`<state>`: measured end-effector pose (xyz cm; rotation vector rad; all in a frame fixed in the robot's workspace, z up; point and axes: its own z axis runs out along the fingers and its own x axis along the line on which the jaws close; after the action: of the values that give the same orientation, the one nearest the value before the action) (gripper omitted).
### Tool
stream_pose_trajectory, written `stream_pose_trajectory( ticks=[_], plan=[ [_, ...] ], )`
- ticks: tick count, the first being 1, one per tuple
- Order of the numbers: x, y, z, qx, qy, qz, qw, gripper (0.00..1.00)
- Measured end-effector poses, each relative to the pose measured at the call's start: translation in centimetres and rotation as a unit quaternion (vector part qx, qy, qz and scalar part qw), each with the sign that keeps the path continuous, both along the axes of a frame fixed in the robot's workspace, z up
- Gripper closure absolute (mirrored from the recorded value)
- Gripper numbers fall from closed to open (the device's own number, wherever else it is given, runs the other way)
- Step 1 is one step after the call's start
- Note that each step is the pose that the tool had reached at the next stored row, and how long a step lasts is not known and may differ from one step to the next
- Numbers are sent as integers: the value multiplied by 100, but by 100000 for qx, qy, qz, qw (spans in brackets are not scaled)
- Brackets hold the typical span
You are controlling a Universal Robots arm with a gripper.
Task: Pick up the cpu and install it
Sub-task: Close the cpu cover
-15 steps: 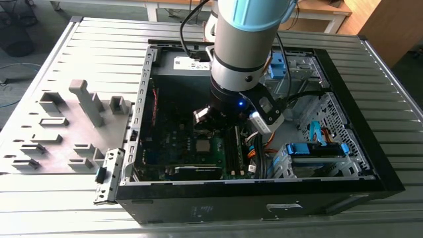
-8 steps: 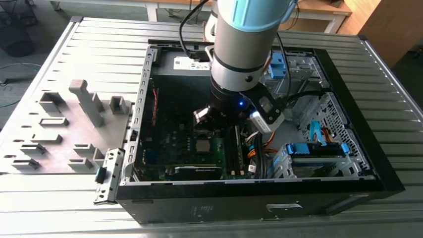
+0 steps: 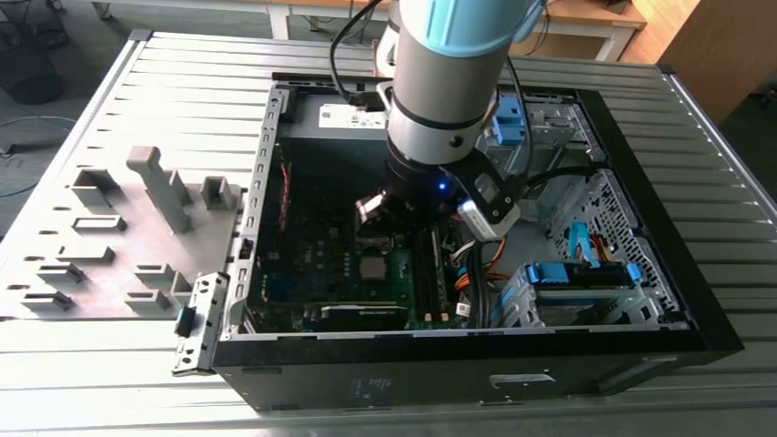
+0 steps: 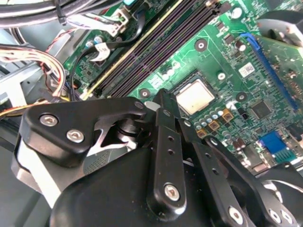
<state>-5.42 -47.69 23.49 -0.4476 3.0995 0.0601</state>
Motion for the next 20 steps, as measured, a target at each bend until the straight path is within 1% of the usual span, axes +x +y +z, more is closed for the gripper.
stream_pose_trajectory(
  ticks=[3,10,13,17,19,20],
  plan=[
    [1,19,-5,89,1,26,100000,89],
    [15,40,-43,111,0,154,100000,89],
    [15,41,-45,132,8,939,99996,89],
    [15,42,-49,237,-7,2839,99959,89],
    [15,42,-49,238,-5,2986,99955,89],
    [15,42,-26,236,-5,3009,99954,89]
  ],
)
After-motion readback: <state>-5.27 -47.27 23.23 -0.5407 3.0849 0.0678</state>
